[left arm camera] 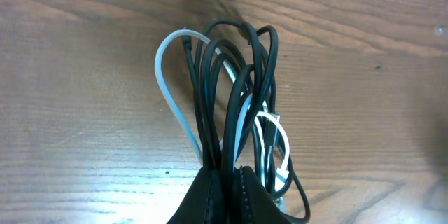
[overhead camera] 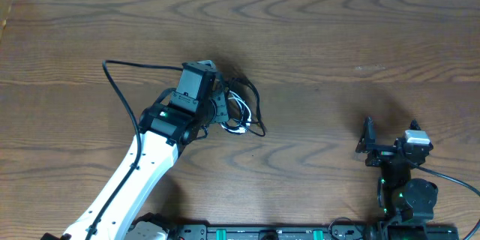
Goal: Untangle cables
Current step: 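Grasp the cable bundle with the left gripper and lift it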
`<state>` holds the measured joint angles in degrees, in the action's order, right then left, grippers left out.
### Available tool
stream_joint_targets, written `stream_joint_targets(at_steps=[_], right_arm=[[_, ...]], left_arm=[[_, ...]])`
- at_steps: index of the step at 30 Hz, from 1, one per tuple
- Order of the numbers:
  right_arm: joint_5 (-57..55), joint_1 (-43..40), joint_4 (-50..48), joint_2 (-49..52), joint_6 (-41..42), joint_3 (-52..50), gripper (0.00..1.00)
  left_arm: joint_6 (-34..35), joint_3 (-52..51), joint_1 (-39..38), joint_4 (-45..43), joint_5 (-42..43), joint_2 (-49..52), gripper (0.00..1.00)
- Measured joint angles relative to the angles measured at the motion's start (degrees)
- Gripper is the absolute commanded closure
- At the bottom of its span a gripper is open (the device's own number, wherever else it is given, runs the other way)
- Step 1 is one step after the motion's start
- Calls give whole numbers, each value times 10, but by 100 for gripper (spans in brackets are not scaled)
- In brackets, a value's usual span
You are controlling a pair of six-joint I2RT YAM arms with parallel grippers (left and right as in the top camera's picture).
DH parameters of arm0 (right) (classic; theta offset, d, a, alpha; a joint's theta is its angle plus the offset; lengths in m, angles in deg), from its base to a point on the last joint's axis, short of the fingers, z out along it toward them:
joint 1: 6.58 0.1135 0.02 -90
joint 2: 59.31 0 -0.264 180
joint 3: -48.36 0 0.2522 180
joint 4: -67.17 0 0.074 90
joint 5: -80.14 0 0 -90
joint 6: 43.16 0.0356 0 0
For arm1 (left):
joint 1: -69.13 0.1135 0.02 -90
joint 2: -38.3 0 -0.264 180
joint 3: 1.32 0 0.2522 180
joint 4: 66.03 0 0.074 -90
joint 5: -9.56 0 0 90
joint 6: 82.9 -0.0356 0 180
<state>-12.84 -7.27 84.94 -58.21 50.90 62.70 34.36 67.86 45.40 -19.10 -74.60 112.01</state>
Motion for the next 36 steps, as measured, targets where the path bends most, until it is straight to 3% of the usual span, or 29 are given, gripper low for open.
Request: stream_joint_targets(at_steps=[9,16,36], right_arm=[[0,0,0,0,0,0,1],[0,0,0,0,0,0,1],[0,0,0,0,0,0,1]], left_arm=[[45,8,0,3,48,0,93],[51,81,0,2,107,0,93],[24,96,0,-14,103,53,93]])
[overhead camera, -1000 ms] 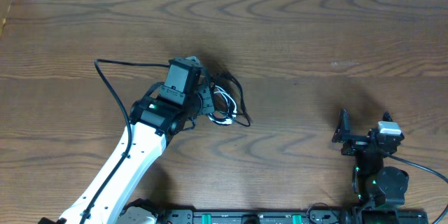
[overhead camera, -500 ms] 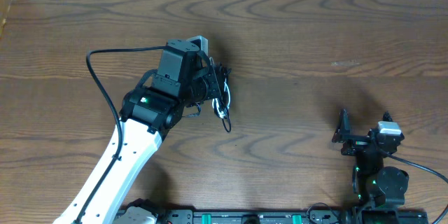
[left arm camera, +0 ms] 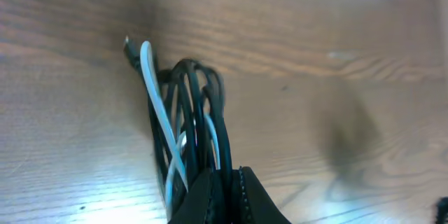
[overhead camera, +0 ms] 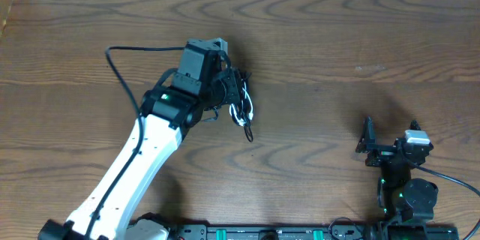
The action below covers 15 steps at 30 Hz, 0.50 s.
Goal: Untangle cables
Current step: 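Grasp the cable bundle with the left gripper and lift it, then carry the lifted bundle right while the right gripper reaches toward it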
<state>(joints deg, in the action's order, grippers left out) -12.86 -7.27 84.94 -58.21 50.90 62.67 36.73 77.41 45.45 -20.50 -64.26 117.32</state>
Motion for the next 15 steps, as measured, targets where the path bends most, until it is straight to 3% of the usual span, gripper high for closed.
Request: stream_joint_targets(at_steps=[8,15], right_arm=[[0,0,0,0,0,0,1],[0,0,0,0,0,0,1]], left_arm=[[-36,0,-1,19,6,44,93],[-132,0,-41,0,108,66,92]])
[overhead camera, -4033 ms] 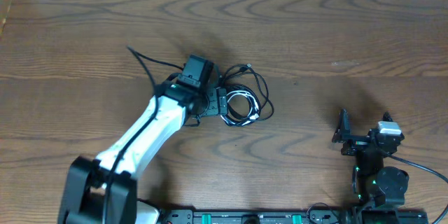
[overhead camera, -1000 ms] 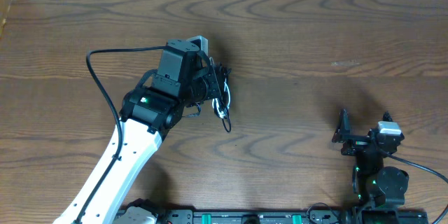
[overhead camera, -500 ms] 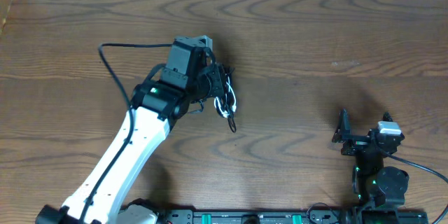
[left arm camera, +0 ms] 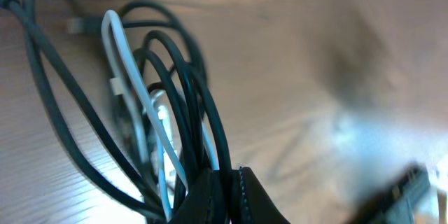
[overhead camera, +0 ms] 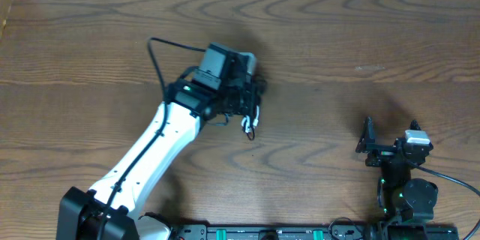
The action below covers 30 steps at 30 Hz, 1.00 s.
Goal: Untangle cables
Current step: 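Carry the lifted bundle right while the right gripper reaches toward it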
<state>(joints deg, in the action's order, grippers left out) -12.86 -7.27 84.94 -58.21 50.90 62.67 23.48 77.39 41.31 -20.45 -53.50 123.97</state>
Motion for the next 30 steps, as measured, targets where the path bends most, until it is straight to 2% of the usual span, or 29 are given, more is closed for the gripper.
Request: stream_joint_targets(at_steps=[7,15,22,26,30], right_arm=[[0,0,0,0,0,0,1],[0,0,0,0,0,0,1],[8,0,-1,0,7,0,1],[76,0,-4,0,74,0,1],[198,0,-13,0,223,0,1]], left_arm=[[-42,0,-26,-40,50,1,93],[-49,0,-26,-77,150,1,93],[-48,0,-23,-69,172,1,93],[-48,0,-19,-67,176,1,92],[-48,0,-6,-67,178,1,93]])
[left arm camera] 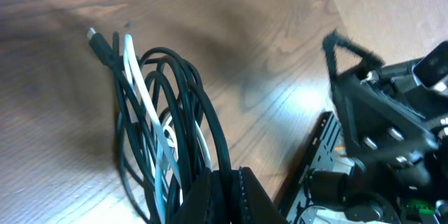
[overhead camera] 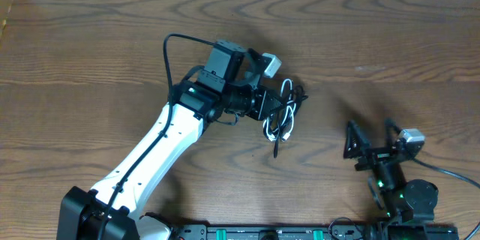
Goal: Untangle cables
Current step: 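Carry the lifted bundle right while the right gripper reaches toward it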
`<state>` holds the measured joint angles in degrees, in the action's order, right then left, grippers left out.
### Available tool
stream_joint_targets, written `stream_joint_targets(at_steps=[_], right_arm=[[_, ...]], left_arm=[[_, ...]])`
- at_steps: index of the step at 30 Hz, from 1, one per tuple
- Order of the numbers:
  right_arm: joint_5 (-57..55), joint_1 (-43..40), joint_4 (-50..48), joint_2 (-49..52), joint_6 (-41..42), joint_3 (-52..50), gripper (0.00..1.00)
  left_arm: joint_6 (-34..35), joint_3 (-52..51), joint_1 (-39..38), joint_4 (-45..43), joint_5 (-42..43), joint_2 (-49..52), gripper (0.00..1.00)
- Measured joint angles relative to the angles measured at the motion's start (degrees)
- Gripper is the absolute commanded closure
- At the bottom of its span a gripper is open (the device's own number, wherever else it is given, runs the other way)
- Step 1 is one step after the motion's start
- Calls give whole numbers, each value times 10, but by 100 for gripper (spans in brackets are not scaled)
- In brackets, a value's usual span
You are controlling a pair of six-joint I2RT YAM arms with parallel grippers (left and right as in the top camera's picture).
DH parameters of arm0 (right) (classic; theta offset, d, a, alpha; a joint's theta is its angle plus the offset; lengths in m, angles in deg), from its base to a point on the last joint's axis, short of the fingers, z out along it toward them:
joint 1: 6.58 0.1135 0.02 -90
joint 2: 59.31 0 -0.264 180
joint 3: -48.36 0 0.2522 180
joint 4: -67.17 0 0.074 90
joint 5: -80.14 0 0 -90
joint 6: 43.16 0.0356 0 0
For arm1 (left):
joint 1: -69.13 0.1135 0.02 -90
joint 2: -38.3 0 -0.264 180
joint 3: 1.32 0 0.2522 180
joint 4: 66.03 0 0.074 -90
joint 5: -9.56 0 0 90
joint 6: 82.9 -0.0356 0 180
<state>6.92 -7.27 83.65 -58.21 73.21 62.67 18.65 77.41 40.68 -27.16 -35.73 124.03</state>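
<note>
A tangle of black and white cables (overhead camera: 283,112) hangs lifted off the wooden table (overhead camera: 375,37), held by my left gripper (overhead camera: 264,102), which is shut on the bundle. In the left wrist view the cable loops (left arm camera: 168,119) dangle out from between the closed fingers (left arm camera: 227,185), with a plug end at upper left. My right gripper (overhead camera: 367,144) stands open near the table's front right, jaws apart, nothing between them, well clear of the cables.
The left arm (overhead camera: 157,157) runs diagonally from the front left to the table's middle. A black rail with equipment (overhead camera: 262,232) lines the front edge. The right arm's base (overhead camera: 405,195) sits at the front right.
My left gripper has carried the cable bundle further right toward the table's middle. The right gripper has tilted and now stands with its jaws spread wider, shifted slightly left.
My left gripper was shut on the cable bundle left of centre, low over the table. Then the bundle hung lifted beneath it. It then stood further right, and now further right again, while the right gripper, still before, has shifted and spread its jaws.
</note>
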Motion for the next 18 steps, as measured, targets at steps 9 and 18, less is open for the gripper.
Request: stream_joint_targets(at_steps=[9,18], right_arm=[[179,0,-2,0,197,0,1],[210,0,-1,0,228,0,1]], left_arm=[[2,0,7,5,0,0,93],[2,0,7,6,0,0,92]])
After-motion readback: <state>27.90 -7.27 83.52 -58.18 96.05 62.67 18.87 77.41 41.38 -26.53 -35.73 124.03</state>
